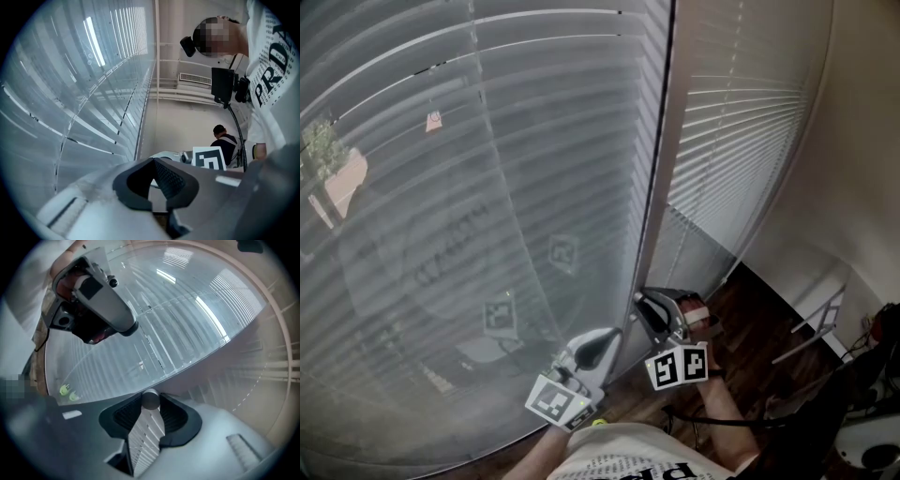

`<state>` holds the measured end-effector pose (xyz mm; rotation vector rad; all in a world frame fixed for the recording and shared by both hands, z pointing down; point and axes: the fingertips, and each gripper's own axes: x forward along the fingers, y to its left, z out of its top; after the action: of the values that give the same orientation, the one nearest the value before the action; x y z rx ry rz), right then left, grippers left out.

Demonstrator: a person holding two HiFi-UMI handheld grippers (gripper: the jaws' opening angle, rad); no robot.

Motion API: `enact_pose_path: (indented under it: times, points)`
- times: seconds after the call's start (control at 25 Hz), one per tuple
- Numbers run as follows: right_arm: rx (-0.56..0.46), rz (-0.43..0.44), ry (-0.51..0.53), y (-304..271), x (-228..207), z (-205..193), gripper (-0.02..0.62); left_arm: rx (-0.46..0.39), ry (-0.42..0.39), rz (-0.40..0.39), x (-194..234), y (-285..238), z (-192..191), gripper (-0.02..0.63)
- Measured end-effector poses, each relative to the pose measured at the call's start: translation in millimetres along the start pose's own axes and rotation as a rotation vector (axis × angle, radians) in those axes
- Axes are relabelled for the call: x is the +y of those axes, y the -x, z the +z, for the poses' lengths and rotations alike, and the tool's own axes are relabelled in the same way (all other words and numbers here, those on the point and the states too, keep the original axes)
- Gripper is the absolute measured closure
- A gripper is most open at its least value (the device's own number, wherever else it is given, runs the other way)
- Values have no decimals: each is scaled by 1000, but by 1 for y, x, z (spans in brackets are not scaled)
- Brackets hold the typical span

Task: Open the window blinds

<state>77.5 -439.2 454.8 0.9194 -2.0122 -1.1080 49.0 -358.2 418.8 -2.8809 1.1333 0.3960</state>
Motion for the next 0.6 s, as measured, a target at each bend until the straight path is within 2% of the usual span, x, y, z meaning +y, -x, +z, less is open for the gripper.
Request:
enact_pose_path:
  times: [0.2,0.6]
  points:
    - [-13,7,-101,0,-1,0,467,-20,2,-24,-4,-3,4,614]
    - [-68,55,-363,1,-4,-1,468,14,6,-8,-2,-2,-3,614]
